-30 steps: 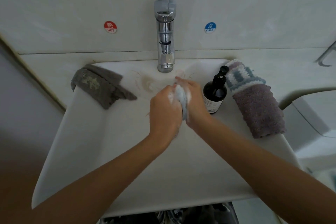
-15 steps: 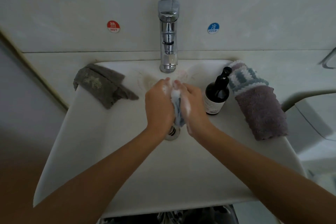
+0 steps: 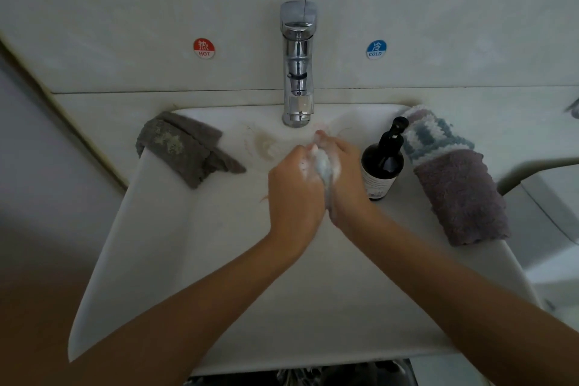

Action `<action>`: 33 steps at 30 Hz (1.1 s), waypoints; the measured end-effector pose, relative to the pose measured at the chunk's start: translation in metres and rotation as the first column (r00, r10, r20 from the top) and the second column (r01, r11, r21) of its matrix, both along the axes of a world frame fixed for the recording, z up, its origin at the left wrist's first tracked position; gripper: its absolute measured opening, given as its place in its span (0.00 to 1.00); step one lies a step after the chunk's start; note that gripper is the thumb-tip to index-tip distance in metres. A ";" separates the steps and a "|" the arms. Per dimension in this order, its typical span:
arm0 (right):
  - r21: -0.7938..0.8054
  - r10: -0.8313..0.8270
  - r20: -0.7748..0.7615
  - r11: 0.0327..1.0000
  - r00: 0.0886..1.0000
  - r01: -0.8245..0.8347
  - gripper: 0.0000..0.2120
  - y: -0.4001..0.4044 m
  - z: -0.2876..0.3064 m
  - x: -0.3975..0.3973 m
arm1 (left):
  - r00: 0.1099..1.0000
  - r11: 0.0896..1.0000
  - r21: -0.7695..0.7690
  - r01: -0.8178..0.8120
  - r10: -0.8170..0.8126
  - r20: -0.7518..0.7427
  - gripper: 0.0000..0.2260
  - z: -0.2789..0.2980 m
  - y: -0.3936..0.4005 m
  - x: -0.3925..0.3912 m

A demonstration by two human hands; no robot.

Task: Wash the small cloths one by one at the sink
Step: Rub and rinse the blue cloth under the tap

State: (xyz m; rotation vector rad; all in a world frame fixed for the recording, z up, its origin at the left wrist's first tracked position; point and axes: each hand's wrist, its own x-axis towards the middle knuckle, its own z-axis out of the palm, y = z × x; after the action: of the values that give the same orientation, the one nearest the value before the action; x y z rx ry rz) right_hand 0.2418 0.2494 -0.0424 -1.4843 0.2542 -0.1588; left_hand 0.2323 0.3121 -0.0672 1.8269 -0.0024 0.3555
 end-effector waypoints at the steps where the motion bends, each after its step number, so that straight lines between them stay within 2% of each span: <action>1: -0.068 0.005 -0.001 0.998 1.000 -0.005 0.18 0.002 -0.003 -0.005 | 1.000 1.000 -0.009 0.012 -0.012 -0.012 0.13 0.000 0.004 0.008; 4: -0.125 0.017 0.007 0.992 1.000 -0.016 0.19 0.004 -0.009 -0.010 | 0.999 0.999 0.013 0.037 -0.037 0.007 0.16 -0.001 0.011 0.015; 6: -0.079 0.039 0.030 0.996 0.999 -0.037 0.18 -0.002 -0.007 0.000 | 0.999 0.999 0.014 0.034 -0.034 -0.003 0.17 0.004 0.004 0.000; 9: 0.014 -0.015 -0.012 1.000 1.000 0.015 0.19 -0.007 -0.008 0.011 | 0.999 0.999 -0.003 0.049 -0.048 0.012 0.17 0.005 -0.003 -0.009; 14: -0.153 0.049 0.074 0.988 0.996 -0.037 0.18 0.005 -0.015 -0.005 | 1.000 0.997 -0.077 -0.025 0.025 0.001 0.17 0.000 0.010 0.017; 19: 0.019 0.024 0.012 1.000 1.000 -0.024 0.18 -0.003 -0.009 0.007 | 1.000 1.000 -0.016 -0.005 0.005 0.002 0.14 0.004 0.000 -0.008; 24: -0.141 0.080 0.024 0.987 0.997 -0.076 0.19 0.002 -0.013 -0.006 | 1.000 0.999 -0.028 -0.016 0.016 -0.007 0.14 -0.003 0.011 0.016; 28: -0.007 0.029 -0.042 1.000 0.999 -0.029 0.17 -0.010 -0.010 0.011 | 1.000 1.000 -0.002 0.026 -0.026 -0.014 0.14 0.003 -0.004 -0.006; 30: -0.062 0.034 -0.028 0.997 0.999 -0.036 0.16 -0.006 -0.013 0.005 | 1.000 1.000 0.001 0.017 -0.017 -0.014 0.15 0.001 0.001 0.006; 33: -0.244 0.108 0.014 0.964 0.994 -0.101 0.18 0.001 -0.013 -0.003 | 1.000 1.000 0.005 0.015 -0.015 -0.016 0.17 -0.006 0.018 0.027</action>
State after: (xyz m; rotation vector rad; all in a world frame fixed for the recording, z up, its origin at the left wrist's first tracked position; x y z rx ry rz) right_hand 0.2387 0.2500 -0.0555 -1.7346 0.1367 -0.1284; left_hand 0.2594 0.3303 -0.0729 1.8336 -0.0063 0.3308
